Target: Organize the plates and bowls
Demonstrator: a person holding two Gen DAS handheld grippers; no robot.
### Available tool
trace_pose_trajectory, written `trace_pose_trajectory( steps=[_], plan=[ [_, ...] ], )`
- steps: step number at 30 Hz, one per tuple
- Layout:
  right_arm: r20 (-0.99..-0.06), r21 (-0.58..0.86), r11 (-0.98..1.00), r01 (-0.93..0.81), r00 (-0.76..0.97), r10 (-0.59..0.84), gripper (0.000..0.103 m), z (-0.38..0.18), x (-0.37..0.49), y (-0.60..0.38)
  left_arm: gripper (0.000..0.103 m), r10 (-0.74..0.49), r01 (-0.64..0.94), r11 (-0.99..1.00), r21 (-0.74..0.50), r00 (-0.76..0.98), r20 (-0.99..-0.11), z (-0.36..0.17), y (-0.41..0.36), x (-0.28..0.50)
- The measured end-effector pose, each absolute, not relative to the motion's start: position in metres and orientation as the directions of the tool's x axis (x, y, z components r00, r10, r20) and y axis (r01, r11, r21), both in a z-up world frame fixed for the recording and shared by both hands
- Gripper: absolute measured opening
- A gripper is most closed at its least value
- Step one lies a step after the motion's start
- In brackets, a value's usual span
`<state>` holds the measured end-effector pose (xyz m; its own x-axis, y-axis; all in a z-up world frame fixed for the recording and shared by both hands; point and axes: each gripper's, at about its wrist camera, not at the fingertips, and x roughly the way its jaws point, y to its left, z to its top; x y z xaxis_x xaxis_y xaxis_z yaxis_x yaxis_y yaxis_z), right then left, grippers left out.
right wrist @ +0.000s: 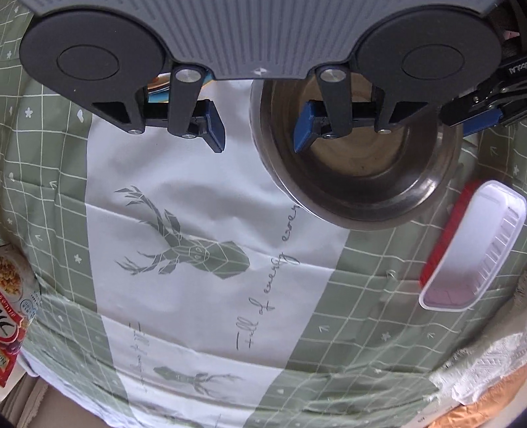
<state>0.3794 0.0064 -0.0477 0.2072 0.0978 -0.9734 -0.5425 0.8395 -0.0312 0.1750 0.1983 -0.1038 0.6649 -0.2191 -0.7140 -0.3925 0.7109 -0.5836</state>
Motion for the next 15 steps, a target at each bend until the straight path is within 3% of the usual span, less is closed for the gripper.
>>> trace_pose_trajectory(
  steps=[8,15],
  plan=[
    [-0.997,0.059,0.865,-0.499,0.005,0.071,0.047,-0.087,0.402,0.018,0.045,-0.357,-0.342,0.668,-0.661,0.632,-0.688,-0.126,0.187,0.195],
    [-0.999,0.032,0.869,-0.494,0.012,0.043,0.058,-0.090,0.391,0.029,0.042,-0.387,-0.342,0.655,-0.673,0.613,-0.689,-0.128,0.193,0.202]
  ],
)
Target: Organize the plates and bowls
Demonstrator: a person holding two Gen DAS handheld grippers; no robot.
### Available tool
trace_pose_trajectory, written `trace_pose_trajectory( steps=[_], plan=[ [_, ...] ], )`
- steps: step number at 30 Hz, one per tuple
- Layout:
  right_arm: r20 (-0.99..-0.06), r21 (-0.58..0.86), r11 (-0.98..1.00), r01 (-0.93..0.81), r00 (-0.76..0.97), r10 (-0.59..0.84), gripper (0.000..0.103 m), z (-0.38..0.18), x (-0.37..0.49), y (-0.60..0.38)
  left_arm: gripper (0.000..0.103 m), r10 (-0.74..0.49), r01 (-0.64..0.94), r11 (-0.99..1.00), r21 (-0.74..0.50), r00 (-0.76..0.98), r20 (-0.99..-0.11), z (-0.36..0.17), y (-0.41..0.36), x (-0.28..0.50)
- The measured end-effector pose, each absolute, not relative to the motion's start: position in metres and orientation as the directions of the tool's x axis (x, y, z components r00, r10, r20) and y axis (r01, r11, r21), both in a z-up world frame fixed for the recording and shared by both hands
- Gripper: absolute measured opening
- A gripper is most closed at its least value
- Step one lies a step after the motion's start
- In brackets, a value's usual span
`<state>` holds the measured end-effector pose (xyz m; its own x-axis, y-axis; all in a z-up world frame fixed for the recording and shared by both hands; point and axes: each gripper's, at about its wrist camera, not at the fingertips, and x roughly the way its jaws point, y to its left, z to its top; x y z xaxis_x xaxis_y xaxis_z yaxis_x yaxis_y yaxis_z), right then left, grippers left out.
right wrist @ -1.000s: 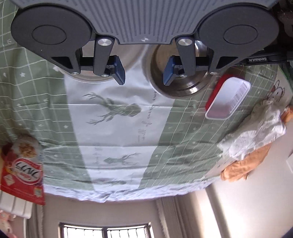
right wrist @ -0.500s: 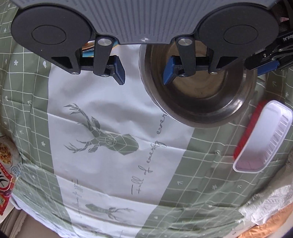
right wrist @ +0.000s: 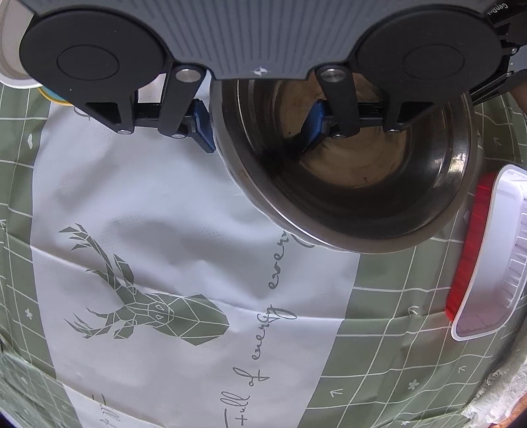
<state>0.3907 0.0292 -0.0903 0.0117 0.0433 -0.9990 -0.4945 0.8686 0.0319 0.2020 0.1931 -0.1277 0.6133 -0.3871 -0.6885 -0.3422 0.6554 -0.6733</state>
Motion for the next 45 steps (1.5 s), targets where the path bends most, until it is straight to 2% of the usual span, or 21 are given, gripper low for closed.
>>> trace_pose_trajectory(
  steps=[6,15,21,24,26,29,38,42,45],
  plan=[
    [-0.997,0.081,0.852,-0.518,-0.028,0.077,0.058,-0.090,0.374,0.044,0.042,-0.316,-0.370,0.665,-0.649,0.647,-0.694,-0.123,0.217,0.203],
    [-0.995,0.093,0.846,-0.526,-0.008,0.104,0.057,-0.087,0.361,0.043,0.042,-0.296,-0.373,0.682,-0.629,0.646,-0.704,-0.120,0.223,0.202],
    [-0.979,0.021,0.812,-0.583,0.151,0.134,0.056,-0.063,0.353,0.039,0.042,-0.235,-0.383,0.686,-0.619,0.689,-0.686,-0.099,0.229,0.186],
    [-0.965,0.066,0.817,-0.572,0.171,0.197,0.056,-0.046,0.350,0.032,0.041,-0.207,-0.381,0.687,-0.619,0.714,-0.669,-0.084,0.233,0.175],
    [-0.961,0.119,0.817,-0.564,0.140,0.237,0.055,-0.040,0.349,0.028,0.036,-0.223,-0.372,0.682,-0.630,0.715,-0.663,-0.080,0.232,0.174],
    [-0.960,0.154,0.817,-0.556,0.110,0.256,0.055,-0.039,0.345,0.025,0.034,-0.239,-0.370,0.687,-0.626,0.699,-0.675,-0.082,0.225,0.178],
    [-0.952,0.154,0.821,-0.550,0.140,0.273,0.053,-0.035,0.336,0.016,0.035,-0.240,-0.379,0.685,-0.622,0.688,-0.685,-0.083,0.219,0.178],
    [-0.904,0.202,0.807,-0.555,0.211,0.372,0.053,-0.001,0.330,-0.005,0.035,-0.149,-0.392,0.715,-0.579,0.724,-0.674,-0.060,0.219,0.166],
    [-0.843,0.189,0.800,-0.569,0.323,0.429,0.053,0.031,0.320,-0.032,0.035,-0.094,-0.357,0.739,-0.571,0.785,-0.612,-0.032,0.214,0.156]
  ],
)
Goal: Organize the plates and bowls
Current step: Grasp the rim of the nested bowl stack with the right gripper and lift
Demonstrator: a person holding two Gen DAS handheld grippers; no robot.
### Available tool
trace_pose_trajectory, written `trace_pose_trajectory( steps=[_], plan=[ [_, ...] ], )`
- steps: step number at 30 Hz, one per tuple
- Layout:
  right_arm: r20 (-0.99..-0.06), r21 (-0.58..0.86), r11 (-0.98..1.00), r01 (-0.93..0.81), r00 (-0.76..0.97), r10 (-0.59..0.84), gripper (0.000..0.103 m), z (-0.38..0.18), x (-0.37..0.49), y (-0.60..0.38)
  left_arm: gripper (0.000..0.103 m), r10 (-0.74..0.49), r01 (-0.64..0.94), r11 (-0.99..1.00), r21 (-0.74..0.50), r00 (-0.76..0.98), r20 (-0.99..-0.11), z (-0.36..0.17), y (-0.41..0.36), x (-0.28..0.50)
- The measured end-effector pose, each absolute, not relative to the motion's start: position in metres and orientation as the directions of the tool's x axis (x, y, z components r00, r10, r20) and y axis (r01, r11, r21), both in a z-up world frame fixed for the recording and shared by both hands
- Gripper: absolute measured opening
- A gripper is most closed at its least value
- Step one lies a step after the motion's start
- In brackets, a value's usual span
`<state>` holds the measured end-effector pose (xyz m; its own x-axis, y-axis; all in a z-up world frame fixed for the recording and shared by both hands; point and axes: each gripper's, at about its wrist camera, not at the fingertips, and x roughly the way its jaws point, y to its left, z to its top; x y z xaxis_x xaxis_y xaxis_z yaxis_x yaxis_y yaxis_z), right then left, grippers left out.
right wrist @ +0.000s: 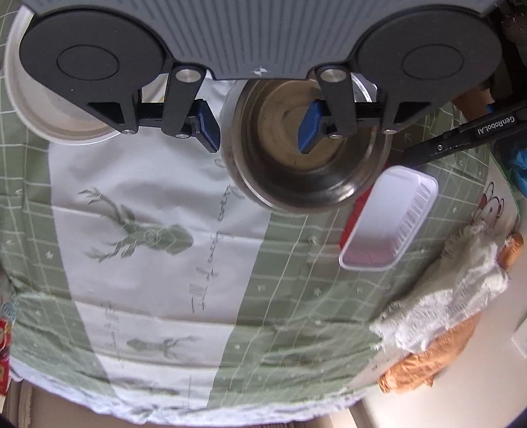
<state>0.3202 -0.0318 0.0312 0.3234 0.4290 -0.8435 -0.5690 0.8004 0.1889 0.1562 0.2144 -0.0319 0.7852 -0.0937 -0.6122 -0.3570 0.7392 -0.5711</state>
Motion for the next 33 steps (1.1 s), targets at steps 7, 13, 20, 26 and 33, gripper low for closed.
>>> trace_pose_trajectory(
  steps=[7,13,20,26,33],
  plan=[
    [-0.741,0.172,0.820,-0.546,0.477,0.473,0.055,0.060,0.300,-0.109,0.033,-0.247,-0.091,0.783,-0.616,0.863,-0.441,-0.002,0.156,0.171],
    [-0.746,0.186,0.882,-0.433,0.522,0.413,0.055,0.041,0.303,-0.178,0.020,-0.328,0.024,0.820,-0.572,0.838,-0.435,0.002,0.093,0.192],
    [-0.770,0.158,0.926,-0.343,0.544,0.333,0.055,-0.001,0.310,-0.226,0.018,-0.248,-0.023,0.914,-0.405,0.758,-0.603,-0.003,0.047,0.218],
    [-0.771,0.200,0.912,-0.358,0.516,0.372,0.055,-0.018,0.307,-0.242,0.020,-0.278,-0.022,0.922,-0.386,0.657,-0.701,-0.013,0.028,0.233],
    [-0.777,0.208,0.904,-0.373,0.499,0.384,0.055,-0.028,0.307,-0.247,0.039,-0.200,-0.039,0.959,-0.281,0.610,-0.767,-0.012,0.015,0.251]
  ],
)
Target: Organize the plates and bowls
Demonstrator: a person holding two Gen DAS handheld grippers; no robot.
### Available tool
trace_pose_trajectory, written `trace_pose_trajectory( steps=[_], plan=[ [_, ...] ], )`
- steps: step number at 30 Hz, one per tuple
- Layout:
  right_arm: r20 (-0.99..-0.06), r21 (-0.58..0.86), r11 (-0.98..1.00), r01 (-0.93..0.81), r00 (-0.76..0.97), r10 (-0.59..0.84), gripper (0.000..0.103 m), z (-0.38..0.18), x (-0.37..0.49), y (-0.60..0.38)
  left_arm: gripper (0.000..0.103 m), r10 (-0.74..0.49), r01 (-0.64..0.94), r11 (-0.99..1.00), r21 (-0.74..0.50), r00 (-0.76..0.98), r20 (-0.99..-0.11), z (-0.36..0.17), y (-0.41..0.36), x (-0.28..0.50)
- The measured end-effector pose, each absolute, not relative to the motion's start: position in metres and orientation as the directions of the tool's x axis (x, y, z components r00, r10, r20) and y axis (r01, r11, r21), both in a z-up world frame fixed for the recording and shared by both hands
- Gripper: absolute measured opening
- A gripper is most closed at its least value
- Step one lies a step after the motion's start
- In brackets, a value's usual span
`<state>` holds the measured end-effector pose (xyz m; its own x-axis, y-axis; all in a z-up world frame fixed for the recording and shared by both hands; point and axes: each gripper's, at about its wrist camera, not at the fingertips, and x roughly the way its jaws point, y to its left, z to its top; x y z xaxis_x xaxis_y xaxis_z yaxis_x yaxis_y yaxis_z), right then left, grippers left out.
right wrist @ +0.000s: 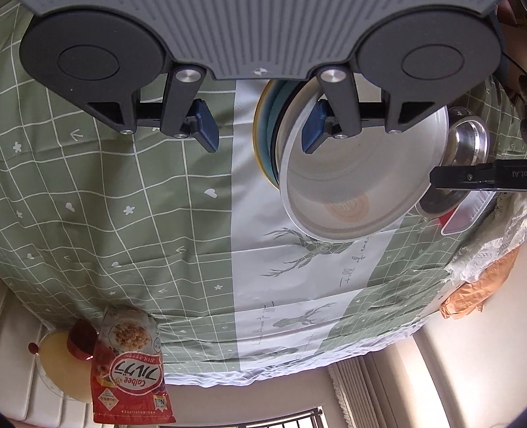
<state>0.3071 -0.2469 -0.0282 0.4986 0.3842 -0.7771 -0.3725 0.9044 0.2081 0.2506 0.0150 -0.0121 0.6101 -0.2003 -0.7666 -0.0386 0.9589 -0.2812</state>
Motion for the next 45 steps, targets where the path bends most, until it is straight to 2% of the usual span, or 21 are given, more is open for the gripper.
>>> trace_pose_trajectory(
  steps=[2,7,11,14,21,30,32,34,41,45],
  plan=[
    [-0.781,0.208,0.906,-0.369,0.495,0.381,0.055,-0.031,0.308,-0.248,0.041,-0.198,-0.036,0.961,-0.274,0.600,-0.775,-0.011,0.013,0.254],
    [-0.795,0.203,0.910,-0.361,0.482,0.369,0.055,-0.039,0.311,-0.248,0.038,-0.264,-0.042,0.941,-0.335,0.527,-0.808,-0.024,0.009,0.268],
    [-0.795,0.210,0.908,-0.362,0.477,0.374,0.058,-0.041,0.312,-0.249,0.041,-0.236,-0.050,0.952,-0.302,0.507,-0.829,-0.032,0.004,0.278],
    [-0.803,0.219,0.907,-0.358,0.462,0.376,0.058,-0.045,0.316,-0.247,0.040,-0.232,-0.042,0.956,-0.292,0.501,-0.834,-0.035,0.001,0.282],
    [-0.800,0.435,0.849,-0.299,0.303,0.517,0.058,-0.070,0.334,-0.245,0.045,-0.278,-0.040,0.941,-0.337,0.478,-0.833,-0.049,0.000,0.288],
    [-0.794,0.502,0.813,-0.294,0.214,0.568,0.060,-0.088,0.337,-0.229,0.044,-0.338,-0.062,0.914,-0.401,0.430,-0.837,-0.068,0.007,0.293],
    [-0.793,0.508,0.812,-0.286,0.213,0.571,0.060,-0.088,0.338,-0.230,0.053,-0.367,-0.063,0.900,-0.432,0.425,-0.827,-0.069,0.006,0.294],
    [-0.790,0.517,0.812,-0.271,0.214,0.574,0.060,-0.089,0.338,-0.231,0.057,-0.377,-0.059,0.895,-0.442,0.428,-0.821,-0.069,0.006,0.295],
    [-0.786,0.515,0.821,-0.245,0.246,0.566,0.072,-0.083,0.329,-0.220,0.057,-0.389,-0.081,0.883,-0.463,0.425,-0.817,-0.074,0.012,0.289],
    [-0.784,0.533,0.812,-0.239,0.222,0.580,0.073,-0.080,0.328,-0.215,0.059,-0.414,-0.107,0.863,-0.494,0.413,-0.811,-0.074,0.024,0.280]
  ],
)
